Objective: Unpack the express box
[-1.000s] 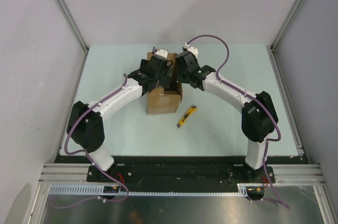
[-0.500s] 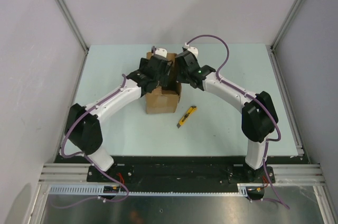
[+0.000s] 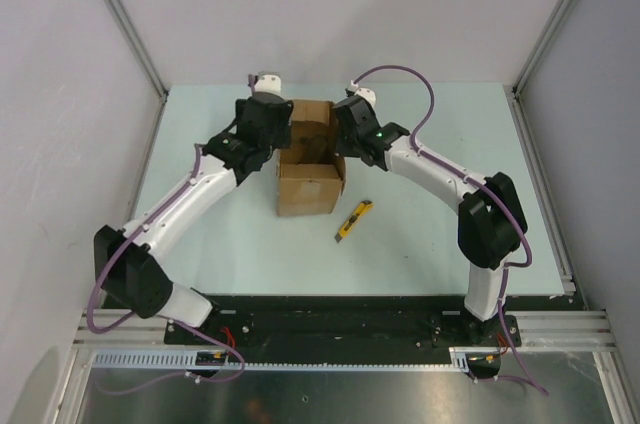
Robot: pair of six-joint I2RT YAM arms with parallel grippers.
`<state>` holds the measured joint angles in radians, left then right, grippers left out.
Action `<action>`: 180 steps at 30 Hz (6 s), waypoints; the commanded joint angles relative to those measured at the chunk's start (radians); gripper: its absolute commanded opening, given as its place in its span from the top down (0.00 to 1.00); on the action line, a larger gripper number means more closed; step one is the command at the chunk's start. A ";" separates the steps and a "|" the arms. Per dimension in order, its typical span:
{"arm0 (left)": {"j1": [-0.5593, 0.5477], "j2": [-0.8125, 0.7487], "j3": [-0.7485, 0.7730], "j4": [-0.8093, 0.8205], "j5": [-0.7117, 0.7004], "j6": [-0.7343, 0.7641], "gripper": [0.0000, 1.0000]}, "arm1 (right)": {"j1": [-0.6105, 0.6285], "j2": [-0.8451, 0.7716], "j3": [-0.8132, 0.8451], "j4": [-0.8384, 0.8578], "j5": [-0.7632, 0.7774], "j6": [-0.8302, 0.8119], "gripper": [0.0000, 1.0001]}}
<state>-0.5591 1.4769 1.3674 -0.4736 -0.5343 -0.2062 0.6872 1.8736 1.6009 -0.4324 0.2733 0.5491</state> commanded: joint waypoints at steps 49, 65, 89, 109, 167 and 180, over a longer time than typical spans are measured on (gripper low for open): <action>0.150 -0.199 -0.071 0.026 0.339 -0.186 0.31 | 0.029 -0.018 0.074 -0.015 -0.016 -0.015 1.00; 0.088 -0.081 -0.178 0.092 0.232 -0.164 0.30 | 0.052 -0.010 0.079 -0.045 0.023 0.005 1.00; 0.154 -0.133 -0.277 0.245 0.692 0.129 1.00 | 0.049 -0.303 0.057 0.165 -0.297 -0.432 0.41; 0.191 -0.107 -0.281 0.247 0.766 0.137 1.00 | 0.075 -0.139 -0.093 0.187 -0.496 -0.615 0.71; 0.203 -0.072 -0.258 0.247 0.800 0.159 0.94 | -0.080 0.111 0.188 0.003 -0.384 -0.853 0.70; 0.203 -0.144 -0.151 0.245 0.505 0.024 0.32 | 0.052 0.032 0.156 -0.009 0.025 -0.419 1.00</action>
<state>-0.3557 1.4128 1.1542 -0.2764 0.0853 -0.1307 0.6483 1.9774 1.7485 -0.4591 0.0551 -0.0742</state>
